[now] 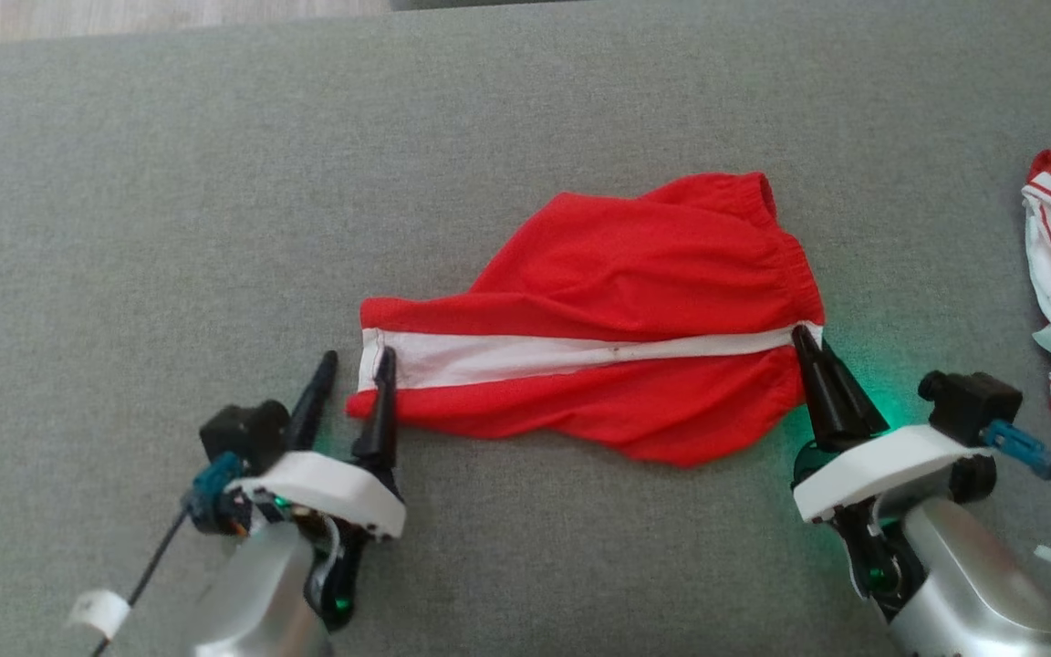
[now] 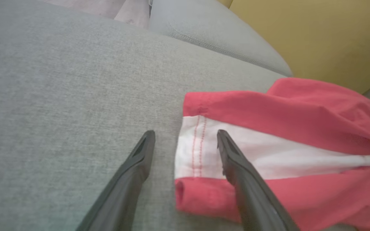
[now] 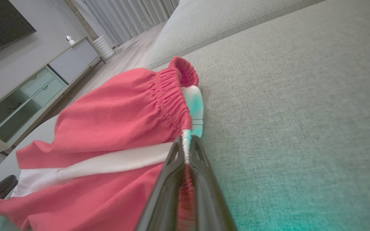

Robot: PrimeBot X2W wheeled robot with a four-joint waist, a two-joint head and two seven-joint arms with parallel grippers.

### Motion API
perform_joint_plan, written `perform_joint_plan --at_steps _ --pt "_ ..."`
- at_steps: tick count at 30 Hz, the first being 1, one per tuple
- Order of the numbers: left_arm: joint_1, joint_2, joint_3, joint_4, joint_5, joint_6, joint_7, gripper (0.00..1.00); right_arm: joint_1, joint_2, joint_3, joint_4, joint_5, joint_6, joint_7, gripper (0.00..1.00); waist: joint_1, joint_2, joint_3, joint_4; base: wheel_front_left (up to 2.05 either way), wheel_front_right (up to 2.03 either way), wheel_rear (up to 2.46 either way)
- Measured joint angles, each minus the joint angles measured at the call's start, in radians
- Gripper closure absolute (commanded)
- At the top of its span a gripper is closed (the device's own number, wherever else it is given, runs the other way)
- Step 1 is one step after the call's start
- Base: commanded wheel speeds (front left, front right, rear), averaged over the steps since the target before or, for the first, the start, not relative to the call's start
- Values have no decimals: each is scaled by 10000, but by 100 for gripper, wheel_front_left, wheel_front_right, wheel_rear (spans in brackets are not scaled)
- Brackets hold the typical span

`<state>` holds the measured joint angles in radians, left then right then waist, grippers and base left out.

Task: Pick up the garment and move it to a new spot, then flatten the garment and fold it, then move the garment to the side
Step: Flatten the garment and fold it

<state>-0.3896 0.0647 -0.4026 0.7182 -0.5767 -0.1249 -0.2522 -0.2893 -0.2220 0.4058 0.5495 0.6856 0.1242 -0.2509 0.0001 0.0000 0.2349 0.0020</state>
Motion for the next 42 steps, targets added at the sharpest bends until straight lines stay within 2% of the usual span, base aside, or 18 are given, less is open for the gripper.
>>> perform_joint_plan --at_steps 9,10,11,12,14,15,17,18,19,20,21,22,29,38,42 --pt "-858 121 -1032 1281 -102 6 -132 0 -89 0 6 -2 -92 0 0 100 -2 0 106 -77 0 0 0" --pt "-905 151 -1197 1338 -155 6 -134 3 -89 0 6 2 -98 0 0 100 -1 0 111 -74 0 0 0" --pt "-971 174 -1369 1413 -188 6 -134 16 -89 2 6 6 -98 0 0 100 -1 0 113 -71 0 0 0" --pt "-1033 194 -1546 1471 -240 8 -138 21 -89 2 6 10 -98 0 0 100 -2 0 115 -67 0 0 0" --pt "-1131 203 -1914 1586 -359 8 -190 16 -89 2 6 21 -98 0 0 100 -1 0 103 -55 0 0 0" --pt "-1205 205 -2098 1655 -405 8 -190 9 -89 2 8 23 -98 0 0 100 -1 0 95 -46 0 0 0" --pt "-1291 199 -2270 1762 -424 8 -190 9 -89 4 6 31 -100 0 0 100 -1 0 78 -29 0 0 0" --pt "-1334 201 -2330 1831 -464 8 -192 15 -89 4 8 36 -100 0 0 100 -1 0 71 -24 0 0 0" --pt "-1388 205 -2403 1918 -472 8 -192 36 -89 6 10 42 -100 0 0 100 -1 0 62 -22 0 0 0" --pt "-1414 203 -2418 1983 -481 6 -190 63 -89 10 10 56 -100 0 0 100 -1 0 54 -22 0 0 0" --pt "-1422 201 -2422 2027 -499 4 -190 95 -89 12 10 71 -100 0 0 100 -1 0 48 -22 0 0 0" --pt "-1422 203 -2416 2034 -495 2 -190 100 -90 12 10 81 -100 0 0 100 -1 0 44 -17 0 0 0" --pt "-1297 249 -1852 1632 27 15 -42 100 -89 63 -146 65 -100 0 0 100 -1 0 -115 90 0 0 0" --pt "-778 635 -403 -1120 1060 13 -44 100 -106 217 -472 -924 178 0 0 100 -1 0 -999 303 0 0 0" --pt "-788 986 -96 -2052 1131 2 -44 100 -475 -69 -180 -1469 472 0 17 100 -2 0 -1597 382 0 0 0"
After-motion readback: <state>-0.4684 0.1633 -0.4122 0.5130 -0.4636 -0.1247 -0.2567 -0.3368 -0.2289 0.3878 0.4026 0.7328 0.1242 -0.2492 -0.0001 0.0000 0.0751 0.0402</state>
